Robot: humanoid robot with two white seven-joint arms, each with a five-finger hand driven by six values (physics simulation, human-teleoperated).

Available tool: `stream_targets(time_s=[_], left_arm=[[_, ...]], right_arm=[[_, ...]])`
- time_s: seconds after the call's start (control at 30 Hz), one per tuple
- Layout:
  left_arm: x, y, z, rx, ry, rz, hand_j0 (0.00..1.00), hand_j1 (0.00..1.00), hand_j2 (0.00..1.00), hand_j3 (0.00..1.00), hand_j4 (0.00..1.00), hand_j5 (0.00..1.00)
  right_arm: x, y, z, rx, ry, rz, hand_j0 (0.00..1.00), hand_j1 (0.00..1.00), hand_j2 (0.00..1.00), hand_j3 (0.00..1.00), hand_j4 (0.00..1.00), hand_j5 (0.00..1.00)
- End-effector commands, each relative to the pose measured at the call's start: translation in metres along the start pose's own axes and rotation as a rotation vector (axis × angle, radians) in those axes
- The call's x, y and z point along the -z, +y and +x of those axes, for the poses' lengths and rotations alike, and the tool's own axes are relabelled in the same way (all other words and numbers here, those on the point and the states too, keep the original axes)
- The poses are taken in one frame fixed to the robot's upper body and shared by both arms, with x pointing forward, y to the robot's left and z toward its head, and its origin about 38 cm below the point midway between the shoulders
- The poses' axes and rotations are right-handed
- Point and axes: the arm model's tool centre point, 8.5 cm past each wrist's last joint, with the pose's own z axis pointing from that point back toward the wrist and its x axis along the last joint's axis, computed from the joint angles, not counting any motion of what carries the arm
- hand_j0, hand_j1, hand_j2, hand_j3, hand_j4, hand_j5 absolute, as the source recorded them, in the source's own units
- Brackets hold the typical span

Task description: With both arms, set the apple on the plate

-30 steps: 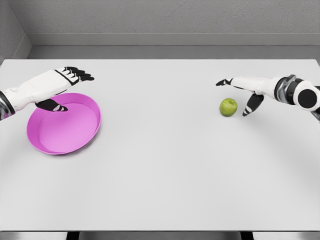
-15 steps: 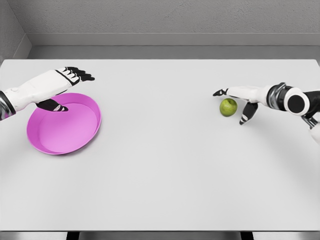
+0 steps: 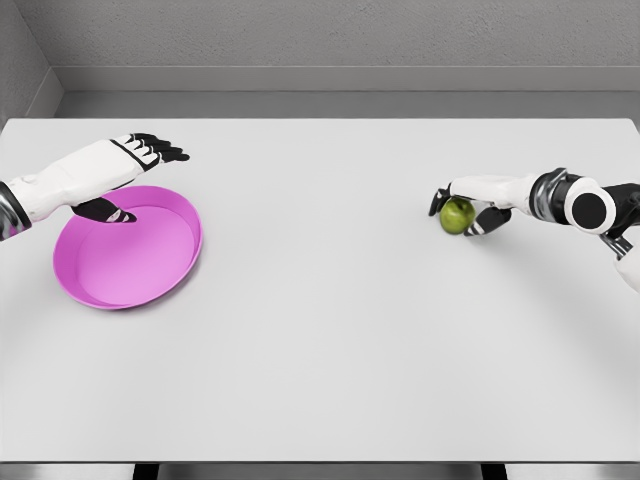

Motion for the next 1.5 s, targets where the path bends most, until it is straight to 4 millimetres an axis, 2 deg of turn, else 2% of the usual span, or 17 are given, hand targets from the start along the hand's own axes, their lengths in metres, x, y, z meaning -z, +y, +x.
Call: stream_targets(time_s=[0.0, 0.23, 0.5, 0.53, 0.67, 0.8, 0.93, 1.2, 1.47], left_arm=[[-0.001, 0.001, 0.0, -0.004, 0.001, 0.005, 1.0, 1.0, 1.0, 1.0, 1.0, 1.0], [-0.001, 0.001, 0.0, -0.005, 0.001, 0.006, 1.0, 1.0, 1.0, 1.0, 1.0, 1.0], [-0.003, 0.002, -0.002, -0.003, 0.005, 0.004, 1.0, 1.0, 1.0, 1.0, 1.0, 1.0], [-0.003, 0.002, -0.002, -0.003, 0.005, 0.004, 1.0, 1.0, 1.0, 1.0, 1.0, 1.0], [-0.004, 0.002, -0.003, -0.001, 0.007, 0.003, 1.0, 1.0, 1.0, 1.0, 1.0, 1.0], [-0.004, 0.003, -0.003, 0.0, 0.008, 0.002, 1.0, 1.0, 1.0, 1.0, 1.0, 1.0], [-0.004, 0.003, -0.003, 0.0, 0.008, 0.002, 1.0, 1.0, 1.0, 1.0, 1.0, 1.0], [-0.004, 0.003, -0.003, 0.0, 0.008, 0.002, 1.0, 1.0, 1.0, 1.0, 1.0, 1.0], [-0.004, 0.003, -0.003, 0.0, 0.008, 0.002, 1.0, 1.0, 1.0, 1.0, 1.0, 1.0]], right_arm=[[0.0, 0.0, 0.0, -0.001, -0.002, 0.001, 0.52, 0.52, 0.52, 0.52, 0.52, 0.52], [0.0, -0.001, 0.001, -0.002, -0.001, -0.002, 0.46, 0.46, 0.46, 0.46, 0.46, 0.46], [-0.005, -0.013, 0.01, -0.026, -0.02, -0.027, 0.42, 0.42, 0.42, 0.42, 0.42, 0.42], [-0.006, -0.013, 0.009, -0.028, -0.019, -0.028, 0.37, 0.37, 0.37, 0.37, 0.37, 0.37], [-0.008, -0.015, 0.011, -0.031, -0.022, -0.034, 0.37, 0.37, 0.37, 0.37, 0.37, 0.37], [-0.015, -0.025, 0.034, -0.075, -0.077, -0.064, 0.37, 0.37, 0.37, 0.37, 0.37, 0.37], [-0.019, -0.03, 0.047, -0.102, -0.108, -0.079, 0.37, 0.37, 0.37, 0.37, 0.37, 0.37], [-0.025, -0.031, 0.077, -0.151, -0.184, -0.096, 0.37, 0.37, 0.37, 0.37, 0.37, 0.37], [-0.036, -0.025, 0.123, -0.222, -0.303, -0.113, 0.37, 0.37, 0.37, 0.37, 0.37, 0.37]])
